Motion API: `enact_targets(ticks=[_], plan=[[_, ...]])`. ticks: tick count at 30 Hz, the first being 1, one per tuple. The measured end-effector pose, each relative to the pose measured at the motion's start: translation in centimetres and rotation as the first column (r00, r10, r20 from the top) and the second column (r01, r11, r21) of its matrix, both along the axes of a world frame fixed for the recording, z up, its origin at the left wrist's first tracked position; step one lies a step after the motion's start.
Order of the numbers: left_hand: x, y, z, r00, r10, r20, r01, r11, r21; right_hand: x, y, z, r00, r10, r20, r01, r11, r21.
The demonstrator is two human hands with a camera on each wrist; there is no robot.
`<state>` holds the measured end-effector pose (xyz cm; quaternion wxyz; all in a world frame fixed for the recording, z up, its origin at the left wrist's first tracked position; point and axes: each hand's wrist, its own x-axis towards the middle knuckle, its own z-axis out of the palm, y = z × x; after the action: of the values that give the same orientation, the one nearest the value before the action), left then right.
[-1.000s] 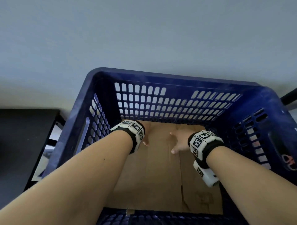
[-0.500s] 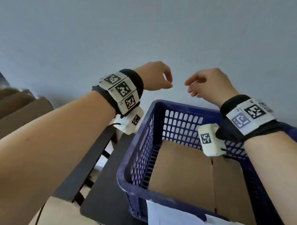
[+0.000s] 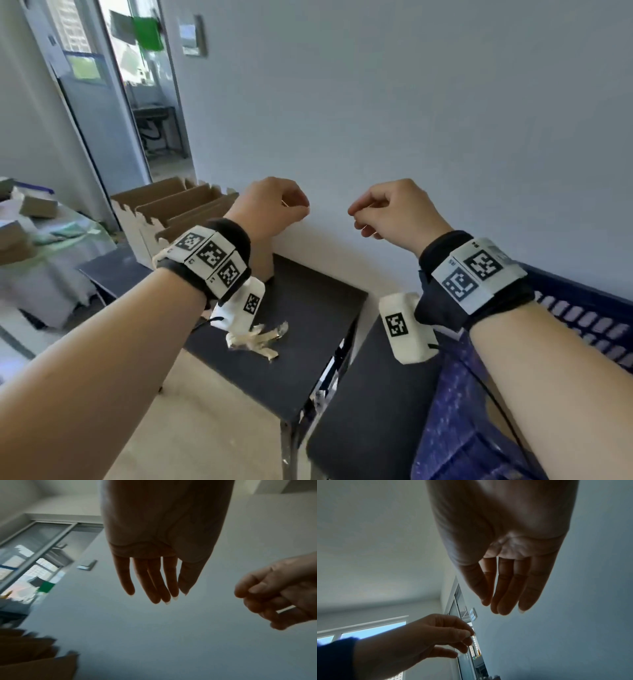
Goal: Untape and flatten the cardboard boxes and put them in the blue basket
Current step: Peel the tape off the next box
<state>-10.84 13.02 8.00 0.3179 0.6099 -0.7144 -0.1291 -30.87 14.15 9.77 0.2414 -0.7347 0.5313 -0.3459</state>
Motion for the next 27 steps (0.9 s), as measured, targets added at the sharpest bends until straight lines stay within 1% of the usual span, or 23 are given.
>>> enact_targets(ticks=[2, 4, 7, 9, 11, 12, 15, 17, 20, 23, 24, 27], plan=[[4.9, -0.6, -1.7, 0.999, 0.039, -0.033, -0.039, 0.999, 0.005, 4.0, -1.3, -1.7, 0.999, -0.019, 0.043, 0.018, 0.999, 0.043], [9.8, -1.6, -3.2, 0.991, 0.093, -0.101, -0.09, 0.996, 0.026, 8.3, -2.8, -3.4, 0.991, -0.054, 0.119, 0.041, 0.994, 0.106], [16.8, -3.3, -5.2, 0.953, 0.189, -0.235, -0.18, 0.982, 0.063, 14.9, -4.8, -5.7, 0.974, -0.081, 0.212, 0.039, 0.981, 0.192], [20.7, -4.4, -6.4, 0.937, 0.213, -0.277, -0.202, 0.977, 0.066, 18.5, -5.9, -7.5, 0.967, -0.099, 0.235, 0.039, 0.968, 0.247], [23.7, -5.4, -7.5, 0.935, 0.189, -0.301, -0.169, 0.981, 0.09, 21.3, -6.9, -9.7, 0.961, -0.133, 0.242, 0.055, 0.951, 0.306], [24.8, -5.8, -8.0, 0.939, 0.156, -0.306, -0.127, 0.985, 0.113, 22.5, -7.2, -10.9, 0.958, -0.162, 0.237, 0.077, 0.94, 0.333], [26.4, -6.9, -9.7, 0.968, 0.031, -0.251, 0.023, 0.978, 0.207, 24.8, -7.9, -13.7, 0.948, -0.241, 0.206, 0.144, 0.906, 0.399], [26.6, -7.8, -10.8, 0.97, -0.048, -0.238, 0.109, 0.961, 0.252, 26.0, -8.4, -14.5, 0.961, -0.202, 0.187, 0.111, 0.905, 0.41], [26.0, -9.3, -12.0, 0.961, -0.123, -0.249, 0.196, 0.936, 0.294, 27.3, -9.4, -15.0, 0.997, -0.031, 0.075, -0.001, 0.92, 0.393], [25.1, -10.4, -12.5, 0.954, -0.144, -0.262, 0.225, 0.924, 0.311, 28.2, -10.5, -15.4, 0.987, 0.108, -0.115, -0.057, 0.924, 0.379], [24.9, -10.8, -12.4, 0.948, -0.143, -0.284, 0.232, 0.922, 0.309, 28.4, -10.8, -15.6, 0.976, 0.128, -0.177, -0.057, 0.931, 0.361], [24.6, -12.1, -11.8, 0.93, -0.117, -0.347, 0.222, 0.934, 0.279, 28.8, -11.5, -16.0, 0.933, 0.127, -0.336, -0.03, 0.96, 0.28]])
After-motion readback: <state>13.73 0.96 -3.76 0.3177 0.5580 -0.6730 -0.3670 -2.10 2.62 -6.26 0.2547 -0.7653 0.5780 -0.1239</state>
